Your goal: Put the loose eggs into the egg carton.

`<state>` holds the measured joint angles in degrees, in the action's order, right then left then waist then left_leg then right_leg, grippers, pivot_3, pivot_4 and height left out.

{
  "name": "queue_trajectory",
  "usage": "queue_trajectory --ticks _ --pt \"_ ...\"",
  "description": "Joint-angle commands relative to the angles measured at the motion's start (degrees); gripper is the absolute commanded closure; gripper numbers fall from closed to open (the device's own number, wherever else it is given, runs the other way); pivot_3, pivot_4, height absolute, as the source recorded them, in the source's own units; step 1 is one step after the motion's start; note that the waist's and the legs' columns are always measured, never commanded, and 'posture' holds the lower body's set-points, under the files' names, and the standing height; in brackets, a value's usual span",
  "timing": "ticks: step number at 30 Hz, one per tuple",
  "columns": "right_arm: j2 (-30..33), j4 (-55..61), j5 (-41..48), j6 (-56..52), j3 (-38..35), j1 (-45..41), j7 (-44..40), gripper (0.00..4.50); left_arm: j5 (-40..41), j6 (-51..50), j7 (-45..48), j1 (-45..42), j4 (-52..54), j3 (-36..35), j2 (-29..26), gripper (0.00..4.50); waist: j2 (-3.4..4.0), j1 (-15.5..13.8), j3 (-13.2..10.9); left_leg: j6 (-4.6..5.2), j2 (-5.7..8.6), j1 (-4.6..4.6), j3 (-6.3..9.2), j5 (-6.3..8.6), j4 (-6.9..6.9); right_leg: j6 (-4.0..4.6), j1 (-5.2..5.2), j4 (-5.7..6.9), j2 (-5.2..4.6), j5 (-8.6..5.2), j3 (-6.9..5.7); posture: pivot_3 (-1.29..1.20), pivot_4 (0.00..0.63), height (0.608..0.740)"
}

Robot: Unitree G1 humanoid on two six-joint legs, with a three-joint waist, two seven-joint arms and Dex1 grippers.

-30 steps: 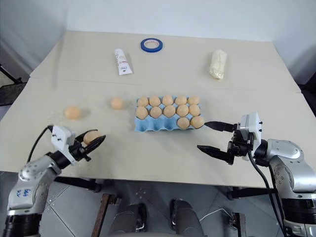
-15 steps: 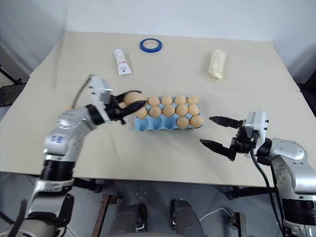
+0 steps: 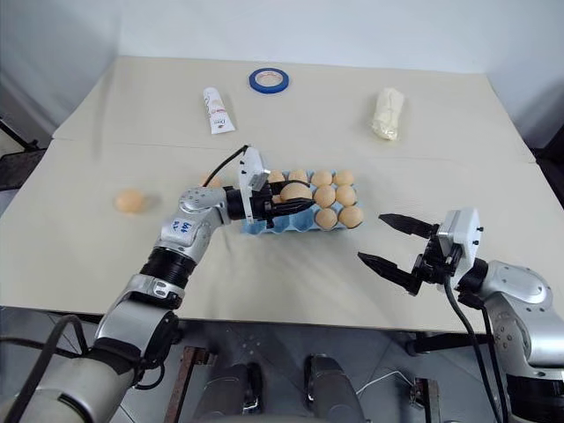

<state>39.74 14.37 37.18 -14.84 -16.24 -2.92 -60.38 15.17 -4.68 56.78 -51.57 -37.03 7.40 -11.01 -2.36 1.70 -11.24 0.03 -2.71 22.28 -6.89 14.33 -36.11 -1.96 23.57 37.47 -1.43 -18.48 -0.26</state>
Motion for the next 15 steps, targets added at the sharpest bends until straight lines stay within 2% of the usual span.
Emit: queue_trajectory --ticks 1,2,10,15 --pt "-0.4 3.1 0.9 1.0 -2.0 0.8 1.1 0.0 -1.2 1.9 1.2 -2.2 -1.8 -0.2 0.8 2.79 0.0 -0.1 0.0 0.0 0.0 0.0 0.01 0.0 0.01 0.01 0.01 0.01 0.01 0.0 -0.01 0.0 0.15 0.74" --pt "-0.4 3.2 0.9 1.0 -2.0 1.0 1.3 0.0 -1.3 2.0 1.3 -2.3 -2.2 -0.3 1.0 2.79 0.0 -0.1 0.0 -0.01 0.0 -0.01 0.02 -0.01 0.01 0.01 0.01 0.03 0.01 -0.01 -0.02 0.0 0.15 0.74" --pt "0.1 2.8 0.7 0.9 -1.4 0.3 1.9 0.0 -2.5 1.6 0.1 -2.2 -1.3 -0.9 1.5 0.15 0.0 -0.1 0.0 0.04 0.02 -0.01 0.02 -0.01 -0.04 -0.01 -0.01 0.05 -0.01 0.01 0.01 0.0 0.15 0.74" --pt "0.4 1.9 0.4 0.7 -0.7 -1.1 1.3 0.0 -2.4 0.8 -1.2 -1.4 2.9 -1.8 -0.2 0.04 0.0 -0.1 0.0 0.04 0.02 -0.01 0.01 -0.01 -0.03 -0.01 0.0 0.06 -0.01 0.01 0.01 0.0 0.15 0.74"
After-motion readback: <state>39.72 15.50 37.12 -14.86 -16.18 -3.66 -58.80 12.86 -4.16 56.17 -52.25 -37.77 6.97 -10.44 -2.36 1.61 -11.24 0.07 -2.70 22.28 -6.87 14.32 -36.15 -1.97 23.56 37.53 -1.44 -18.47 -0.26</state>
